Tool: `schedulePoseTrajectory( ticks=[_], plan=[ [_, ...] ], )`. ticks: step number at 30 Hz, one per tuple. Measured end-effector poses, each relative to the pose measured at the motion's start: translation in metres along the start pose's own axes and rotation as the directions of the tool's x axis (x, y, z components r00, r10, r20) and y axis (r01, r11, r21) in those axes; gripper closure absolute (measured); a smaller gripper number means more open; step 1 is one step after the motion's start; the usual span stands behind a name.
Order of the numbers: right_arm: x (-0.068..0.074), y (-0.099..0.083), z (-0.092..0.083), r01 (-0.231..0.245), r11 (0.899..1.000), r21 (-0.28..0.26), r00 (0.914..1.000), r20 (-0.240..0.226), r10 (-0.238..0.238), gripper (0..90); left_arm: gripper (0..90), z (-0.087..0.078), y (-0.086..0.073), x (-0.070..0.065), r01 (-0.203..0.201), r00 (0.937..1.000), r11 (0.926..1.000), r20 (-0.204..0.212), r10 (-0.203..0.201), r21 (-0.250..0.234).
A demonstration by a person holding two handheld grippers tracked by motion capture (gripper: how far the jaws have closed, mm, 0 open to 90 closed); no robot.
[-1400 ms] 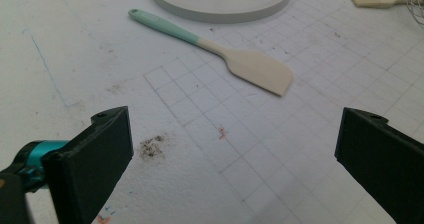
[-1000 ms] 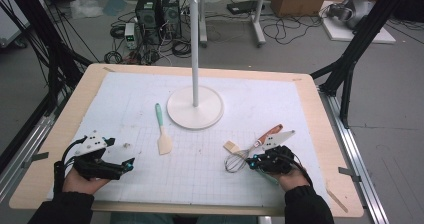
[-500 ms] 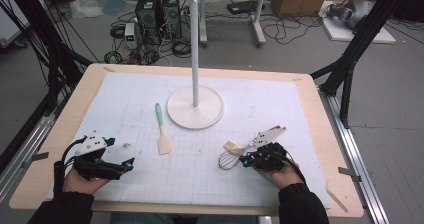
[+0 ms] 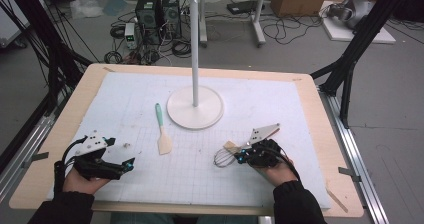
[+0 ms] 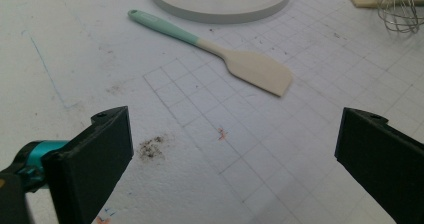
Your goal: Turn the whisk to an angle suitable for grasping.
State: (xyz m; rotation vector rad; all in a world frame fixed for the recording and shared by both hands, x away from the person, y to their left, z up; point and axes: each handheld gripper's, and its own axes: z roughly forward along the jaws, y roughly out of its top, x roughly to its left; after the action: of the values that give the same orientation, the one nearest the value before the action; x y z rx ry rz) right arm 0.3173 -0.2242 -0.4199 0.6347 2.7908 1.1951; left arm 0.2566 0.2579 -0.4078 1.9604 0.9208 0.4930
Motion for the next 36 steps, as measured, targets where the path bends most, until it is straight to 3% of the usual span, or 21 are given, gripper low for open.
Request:
schedulePoseTrajectory(
  ticks=[20,36],
  plan=[
    [-0.007,0.02,0.021,-0.005,1.0,-0.008,1.0,0.002,0.005,89.2,2.6,0.0,0.0,0.0,0.0,1.0,1.0,0.001,0.0,-0.003],
    [-0.012,0.03,0.032,-0.023,1.0,-0.01,0.9992,0.031,0.023,89.1,2.6,0.001,0.001,0.0,-0.003,1.0,1.0,0.004,0.003,-0.003]
  ],
)
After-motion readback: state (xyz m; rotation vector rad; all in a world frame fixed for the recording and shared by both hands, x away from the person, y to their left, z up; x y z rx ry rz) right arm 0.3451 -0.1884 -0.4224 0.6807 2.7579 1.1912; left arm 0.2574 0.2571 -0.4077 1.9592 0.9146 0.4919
